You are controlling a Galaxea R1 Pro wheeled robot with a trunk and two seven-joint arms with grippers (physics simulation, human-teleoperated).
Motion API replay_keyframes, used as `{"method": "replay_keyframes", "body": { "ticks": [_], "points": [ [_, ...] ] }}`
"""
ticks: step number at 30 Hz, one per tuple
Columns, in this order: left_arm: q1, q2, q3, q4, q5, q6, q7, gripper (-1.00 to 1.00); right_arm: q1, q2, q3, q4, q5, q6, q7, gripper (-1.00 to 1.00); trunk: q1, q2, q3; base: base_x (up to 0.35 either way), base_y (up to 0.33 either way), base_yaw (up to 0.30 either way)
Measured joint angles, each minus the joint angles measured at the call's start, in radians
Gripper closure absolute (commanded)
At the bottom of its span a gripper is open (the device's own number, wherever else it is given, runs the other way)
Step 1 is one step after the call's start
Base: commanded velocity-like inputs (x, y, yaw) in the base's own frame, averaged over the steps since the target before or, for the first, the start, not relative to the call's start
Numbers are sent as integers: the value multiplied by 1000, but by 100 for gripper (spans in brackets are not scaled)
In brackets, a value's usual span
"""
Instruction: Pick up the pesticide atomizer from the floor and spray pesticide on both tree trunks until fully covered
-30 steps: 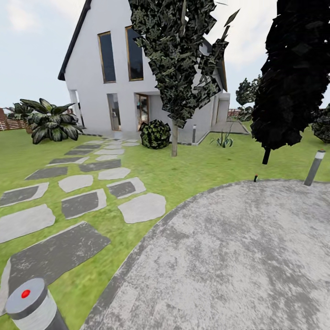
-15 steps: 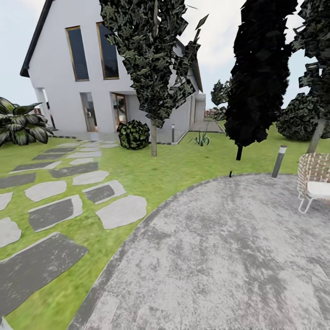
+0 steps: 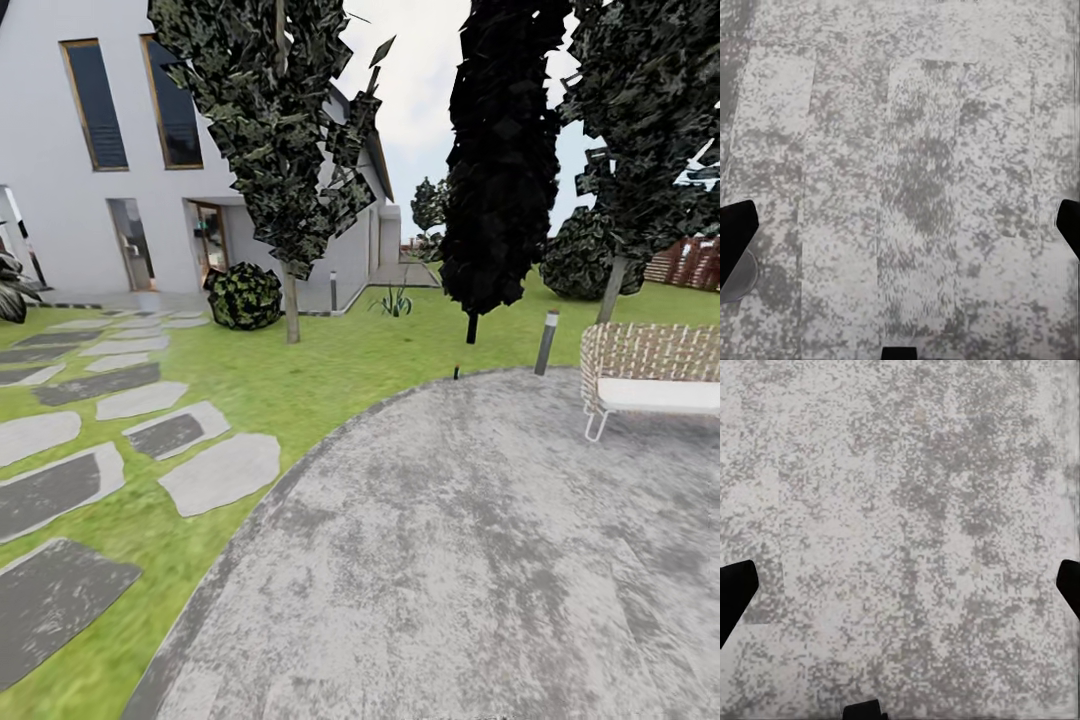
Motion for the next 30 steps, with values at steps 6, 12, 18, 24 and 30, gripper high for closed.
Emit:
{"method": "replay_keyframes", "body": {
  "ticks": [6,12,18,24,30],
  "points": [
    [0,1,0,0,0,0,2,-100,0,0,0,0,0,0,0,-100,0,0,0,0,0,-284],
    [0,1,0,-1,0,0,3,-100,0,0,1,1,0,1,1,-100,0,0,0,117,0,-60],
    [0,1,0,-1,0,0,5,-100,0,0,5,2,2,1,2,-100,-1,0,0,304,0,-5],
    [0,1,0,-1,0,0,6,-100,0,1,8,10,4,0,2,-100,-1,0,0,332,0,-1],
    [0,1,1,-1,0,0,7,-100,0,2,7,40,4,0,2,-100,-1,0,0,335,0,0]
  ]
}}
